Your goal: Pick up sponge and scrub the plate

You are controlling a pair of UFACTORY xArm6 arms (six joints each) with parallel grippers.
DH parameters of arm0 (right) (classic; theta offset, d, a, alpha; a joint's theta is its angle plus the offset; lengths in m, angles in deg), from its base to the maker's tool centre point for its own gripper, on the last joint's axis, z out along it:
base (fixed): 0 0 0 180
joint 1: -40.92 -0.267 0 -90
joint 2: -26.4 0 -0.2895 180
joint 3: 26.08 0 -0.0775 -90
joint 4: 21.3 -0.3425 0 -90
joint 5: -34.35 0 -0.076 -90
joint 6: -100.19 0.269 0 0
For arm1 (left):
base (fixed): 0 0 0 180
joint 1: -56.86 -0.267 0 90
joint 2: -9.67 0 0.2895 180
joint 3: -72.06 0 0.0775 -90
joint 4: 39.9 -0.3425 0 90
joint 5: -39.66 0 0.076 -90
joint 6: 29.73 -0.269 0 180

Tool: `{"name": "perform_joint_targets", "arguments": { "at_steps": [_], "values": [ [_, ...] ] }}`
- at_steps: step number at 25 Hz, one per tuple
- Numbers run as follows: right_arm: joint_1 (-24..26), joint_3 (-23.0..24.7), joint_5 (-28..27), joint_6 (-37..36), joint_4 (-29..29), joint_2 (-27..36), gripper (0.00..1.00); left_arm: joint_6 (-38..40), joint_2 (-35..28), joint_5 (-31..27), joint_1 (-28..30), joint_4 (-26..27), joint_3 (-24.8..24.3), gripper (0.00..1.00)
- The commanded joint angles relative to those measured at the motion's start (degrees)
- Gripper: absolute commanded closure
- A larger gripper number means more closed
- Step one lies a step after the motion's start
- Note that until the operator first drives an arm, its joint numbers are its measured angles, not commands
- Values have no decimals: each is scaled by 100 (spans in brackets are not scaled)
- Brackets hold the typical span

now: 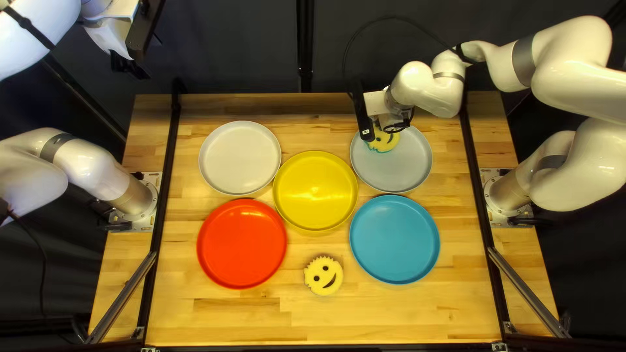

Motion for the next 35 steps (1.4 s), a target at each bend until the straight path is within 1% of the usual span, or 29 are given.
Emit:
{"name": "perform_joint_targets", "arguments": {
  "at_steps": [1, 4, 7, 8, 13, 20, 35],
  "values": [
    [-407, 213, 30, 436, 169, 188, 100, 0, 0, 0, 0, 0, 0, 0],
    [-614, 315, -75, 536, 124, 360, 100, 0, 0, 0, 0, 0, 0, 0],
    [-648, 317, -388, 214, -241, 632, 100, 0, 0, 0, 0, 0, 0, 0],
    [-650, 264, -578, -17, -468, 719, 100, 0, 0, 0, 0, 0, 0, 0],
    [-788, 104, -1202, -535, -1044, 1027, 100, 0, 0, 0, 0, 0, 0, 0],
    [-943, 8, -1693, -843, -1447, 1414, 100, 0, 0, 0, 0, 0, 0, 0],
    [-942, 1, -1705, -859, -1467, 1422, 100, 0, 0, 0, 0, 0, 0, 0]
  ]
}}
